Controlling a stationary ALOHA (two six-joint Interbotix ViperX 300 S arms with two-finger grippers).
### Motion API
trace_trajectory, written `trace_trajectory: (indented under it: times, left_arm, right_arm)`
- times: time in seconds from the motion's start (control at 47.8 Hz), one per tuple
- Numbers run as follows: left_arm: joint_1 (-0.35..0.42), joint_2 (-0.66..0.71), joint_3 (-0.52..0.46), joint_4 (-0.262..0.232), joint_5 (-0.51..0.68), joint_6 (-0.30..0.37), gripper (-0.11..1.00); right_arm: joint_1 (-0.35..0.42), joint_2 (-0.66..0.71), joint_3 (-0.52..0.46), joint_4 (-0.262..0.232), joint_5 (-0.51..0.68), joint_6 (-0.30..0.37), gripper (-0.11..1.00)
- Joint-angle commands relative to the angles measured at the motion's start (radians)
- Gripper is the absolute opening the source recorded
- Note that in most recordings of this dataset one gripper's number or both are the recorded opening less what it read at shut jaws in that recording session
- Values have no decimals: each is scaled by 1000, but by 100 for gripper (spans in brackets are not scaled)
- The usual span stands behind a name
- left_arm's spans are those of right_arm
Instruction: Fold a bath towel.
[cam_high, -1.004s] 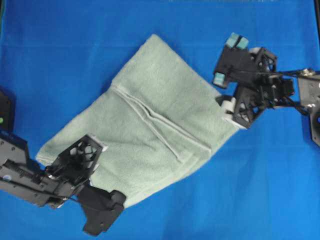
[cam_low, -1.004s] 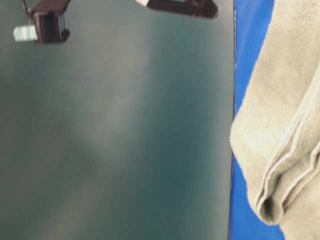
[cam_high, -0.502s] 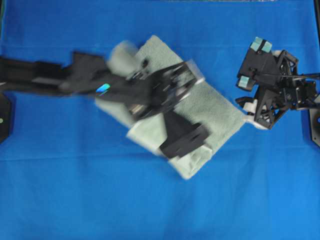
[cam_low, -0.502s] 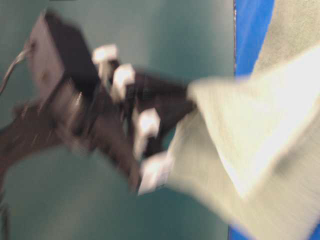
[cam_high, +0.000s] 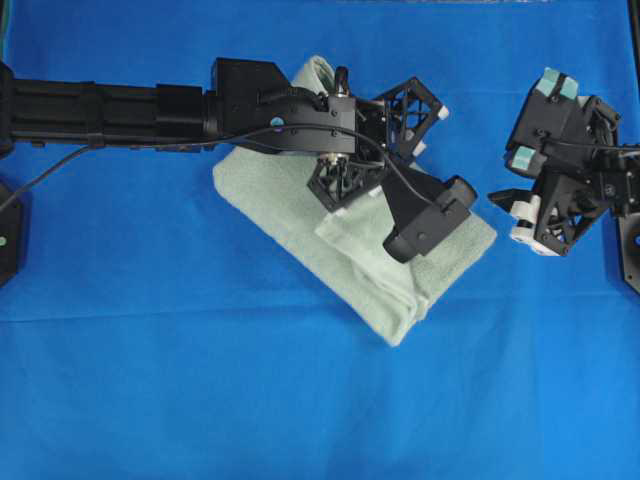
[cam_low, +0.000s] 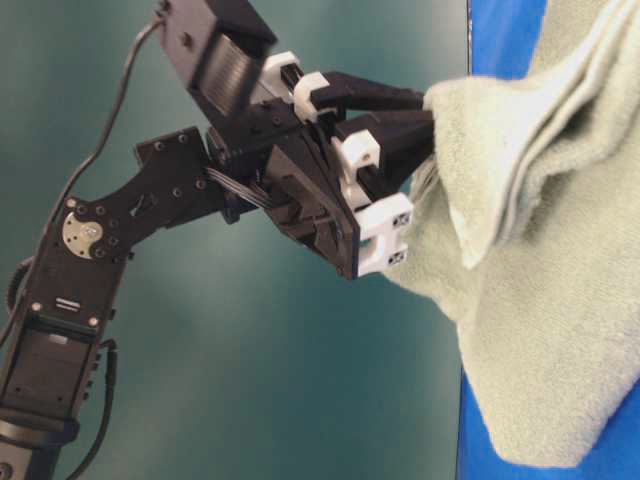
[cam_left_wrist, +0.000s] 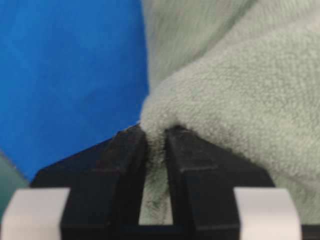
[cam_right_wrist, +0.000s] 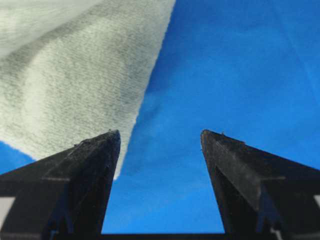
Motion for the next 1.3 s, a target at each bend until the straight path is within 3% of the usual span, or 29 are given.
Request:
trace_trajectory:
  times: [0.0,0.125,0.209,0.272,0.481,0.585,0.857,1.275]
  left_arm:
    - [3,-34,-11,-52,-38,-20,17]
    - [12,-44,0,-129,-123,-103,54]
    - [25,-66,23,-147,-179,-207,77]
    - [34,-87,51,-147,-207,-270,85]
    - [38,-198,187,-147,-311,-402,78]
    - [38,-267,259,-146,-397,-503,77]
    - [-9,-577,529,-147,-552,-586,77]
    - [-89,-1088,954,-147,-738,-881,77]
  right_arm:
    - [2,-17,-8,-6,-6,2,65]
    - [2,-25,-6,-6,-5,3,65]
    - [0,-25,-6,-6,-6,9,65]
    - [2,-25,-6,-6,-6,12,65]
    - [2,-26,-8,-6,-18,14,65]
    - [2,-29,-6,-6,-35,12,65]
    - [2,-91,-14,-12,-49,3,65]
    - [2,-285,5,-110,-109,3,65]
